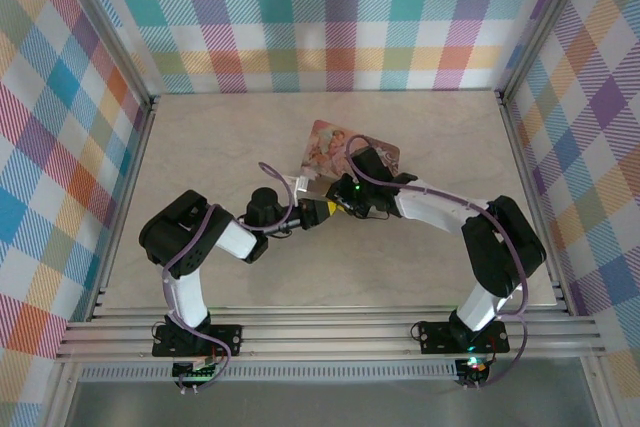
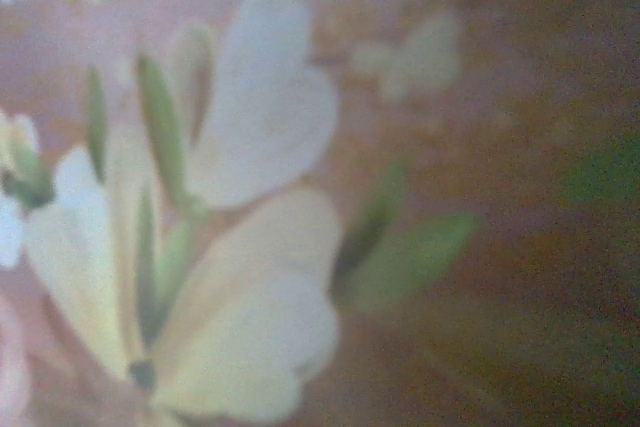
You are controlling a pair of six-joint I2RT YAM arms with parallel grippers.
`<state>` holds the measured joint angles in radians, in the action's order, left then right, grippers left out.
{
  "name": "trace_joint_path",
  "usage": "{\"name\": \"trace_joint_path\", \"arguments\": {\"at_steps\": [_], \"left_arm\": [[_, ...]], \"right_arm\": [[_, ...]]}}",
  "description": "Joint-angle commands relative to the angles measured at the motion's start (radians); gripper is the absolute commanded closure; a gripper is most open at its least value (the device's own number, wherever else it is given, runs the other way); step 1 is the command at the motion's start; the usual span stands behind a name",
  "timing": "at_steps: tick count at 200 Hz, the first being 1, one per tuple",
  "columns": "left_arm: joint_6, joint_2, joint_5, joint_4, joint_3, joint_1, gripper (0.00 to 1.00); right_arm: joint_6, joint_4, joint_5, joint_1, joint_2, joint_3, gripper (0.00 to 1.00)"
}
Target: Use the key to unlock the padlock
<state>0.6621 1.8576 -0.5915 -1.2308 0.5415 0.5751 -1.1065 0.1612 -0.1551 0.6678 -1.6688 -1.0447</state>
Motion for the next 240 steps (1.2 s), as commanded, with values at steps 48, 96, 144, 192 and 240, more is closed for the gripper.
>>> {"name": "trace_joint_path", "arguments": {"at_steps": [48, 96, 144, 192, 240], "left_arm": [[-0.006, 0.03, 0.003, -0.124, 0.011, 0.026, 1.0], [-0.001, 0.04, 0.046, -0.124, -0.028, 0.025, 0.68], [0.001, 0.037, 0.061, -0.127, -0.06, 0.012, 0.68], [-0.005, 0.009, 0.059, -0.126, -0.084, 0.0, 0.92], [-0.016, 0.002, 0.045, -0.124, -0.083, 0.0, 1.0]], "right_arm": [[-0.07, 0.02, -0.203, 0.041, -0.038, -0.001, 1.0], [-0.065, 0.027, -0.164, 0.032, -0.013, 0.003, 1.0], [-0.058, 0.04, -0.142, 0.025, 0.009, 0.01, 1.0], [-0.055, 0.039, -0.138, 0.023, 0.008, 0.015, 1.0], [-0.053, 0.026, -0.144, 0.023, 0.009, 0.021, 1.0]]}}
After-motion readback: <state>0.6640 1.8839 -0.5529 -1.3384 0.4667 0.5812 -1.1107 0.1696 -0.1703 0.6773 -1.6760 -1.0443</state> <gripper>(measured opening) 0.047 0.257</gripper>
